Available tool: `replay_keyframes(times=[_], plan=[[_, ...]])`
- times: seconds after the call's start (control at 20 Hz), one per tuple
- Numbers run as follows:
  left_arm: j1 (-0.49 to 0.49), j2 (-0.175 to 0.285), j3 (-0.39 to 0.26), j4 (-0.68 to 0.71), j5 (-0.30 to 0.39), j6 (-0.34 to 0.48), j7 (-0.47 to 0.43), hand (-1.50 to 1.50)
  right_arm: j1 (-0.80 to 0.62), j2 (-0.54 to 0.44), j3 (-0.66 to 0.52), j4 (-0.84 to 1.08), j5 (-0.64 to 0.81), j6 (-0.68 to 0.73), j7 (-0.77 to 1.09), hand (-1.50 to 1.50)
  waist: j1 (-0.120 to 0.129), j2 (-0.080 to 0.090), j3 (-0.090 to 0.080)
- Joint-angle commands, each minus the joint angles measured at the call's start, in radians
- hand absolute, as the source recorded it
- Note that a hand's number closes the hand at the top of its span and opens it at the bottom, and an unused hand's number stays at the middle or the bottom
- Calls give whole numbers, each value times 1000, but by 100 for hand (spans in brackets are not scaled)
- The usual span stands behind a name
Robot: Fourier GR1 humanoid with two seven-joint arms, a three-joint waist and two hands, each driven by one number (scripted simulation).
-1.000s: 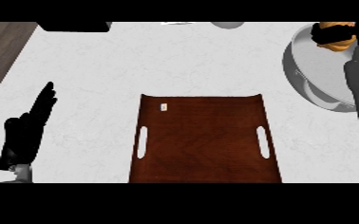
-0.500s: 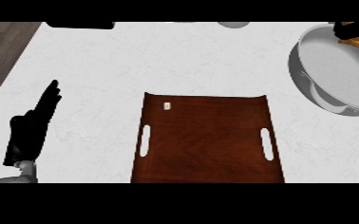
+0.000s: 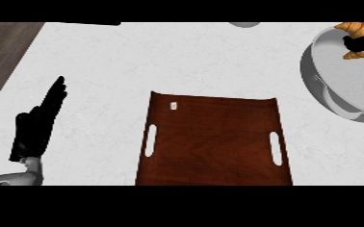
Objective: Pick the croissant from the tray and place it in the pot
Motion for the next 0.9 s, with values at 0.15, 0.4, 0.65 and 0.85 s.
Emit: replay_keyframes(times=[0.15,0.4,0.65,0.85], plan=[[5,-31,-32,0,-20,9,-10,0,-36,-1,-102,88,-96,35,-62,-150,22,10,3],[8,1,-4,22,-13,-12,-32,0,-6,-15,-141,104,-132,22,-163,-150,16,8,2],[5,-3,6,22,-9,-3,-22,0,-37,22,-288,23,-293,-38,-332,-150,2,-1,4],[-26,-1,24,40,1,-1,-8,0,-44,7,-391,28,-405,20,-402,-150,-10,-2,2]])
